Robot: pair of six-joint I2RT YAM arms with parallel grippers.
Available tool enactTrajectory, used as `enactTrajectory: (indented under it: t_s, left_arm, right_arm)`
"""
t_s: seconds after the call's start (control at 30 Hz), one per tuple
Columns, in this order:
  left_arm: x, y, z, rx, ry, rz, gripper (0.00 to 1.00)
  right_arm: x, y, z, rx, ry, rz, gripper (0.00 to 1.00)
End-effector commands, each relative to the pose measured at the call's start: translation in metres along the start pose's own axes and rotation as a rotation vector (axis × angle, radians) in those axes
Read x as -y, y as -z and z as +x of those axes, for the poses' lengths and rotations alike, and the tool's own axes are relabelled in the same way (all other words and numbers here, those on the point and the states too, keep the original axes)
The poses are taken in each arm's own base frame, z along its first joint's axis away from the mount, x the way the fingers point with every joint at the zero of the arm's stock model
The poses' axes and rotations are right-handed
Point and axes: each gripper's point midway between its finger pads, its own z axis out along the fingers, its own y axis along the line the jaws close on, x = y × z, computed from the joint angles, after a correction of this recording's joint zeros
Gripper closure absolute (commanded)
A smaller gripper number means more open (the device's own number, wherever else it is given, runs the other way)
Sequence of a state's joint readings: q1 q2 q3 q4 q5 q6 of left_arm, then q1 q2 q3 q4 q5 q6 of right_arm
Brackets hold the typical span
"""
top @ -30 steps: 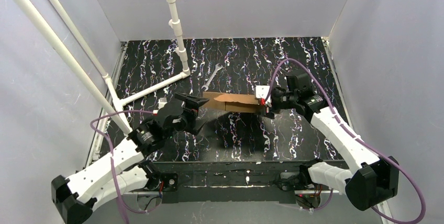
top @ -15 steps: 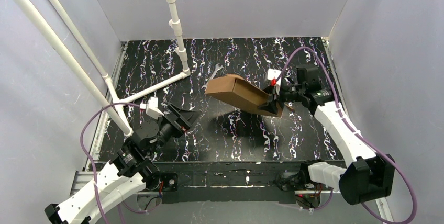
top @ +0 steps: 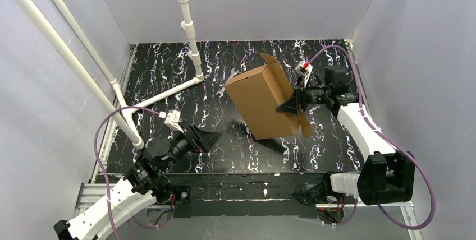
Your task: Fold the paper box
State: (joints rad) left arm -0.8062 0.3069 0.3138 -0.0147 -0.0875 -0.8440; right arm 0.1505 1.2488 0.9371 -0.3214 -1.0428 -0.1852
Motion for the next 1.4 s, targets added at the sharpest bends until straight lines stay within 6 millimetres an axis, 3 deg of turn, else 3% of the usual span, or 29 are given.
enactTrajectory:
  t_s: [0.0,0.27,0.53,1.07,1.2,1.37]
  left_arm:
    - [0.013,0.002,-0.008,0.024,-0.096,0.067,0.02]
    - [0.012,-0.01,-0.003,-0.022,-0.15,0.053,0.02]
    - [0.014,-0.029,0.005,-0.067,-0.129,0.052,0.02]
    - [0.021,-0.07,0.003,-0.146,-0.139,-0.025,0.02]
    - [0.014,-0.076,0.009,-0.192,-0.151,-0.075,0.02]
    - [0.005,-0.08,0.008,-0.285,-0.212,-0.194,0.02]
  right_arm:
    - [0.006,-0.002,0.003,0.037,-0.18,-0.003,0.42]
    - [0.026,-0.007,0.029,0.019,-0.454,0.024,0.42]
    - [0.053,-0.005,0.028,0.088,-0.589,0.059,0.36]
    - [0.101,-0.007,0.091,0.017,-0.654,0.232,0.04]
    - [0.118,0.023,0.116,-0.105,-0.629,0.417,0.02]
    - [0.132,0.062,0.135,-0.239,-0.577,0.601,0.02]
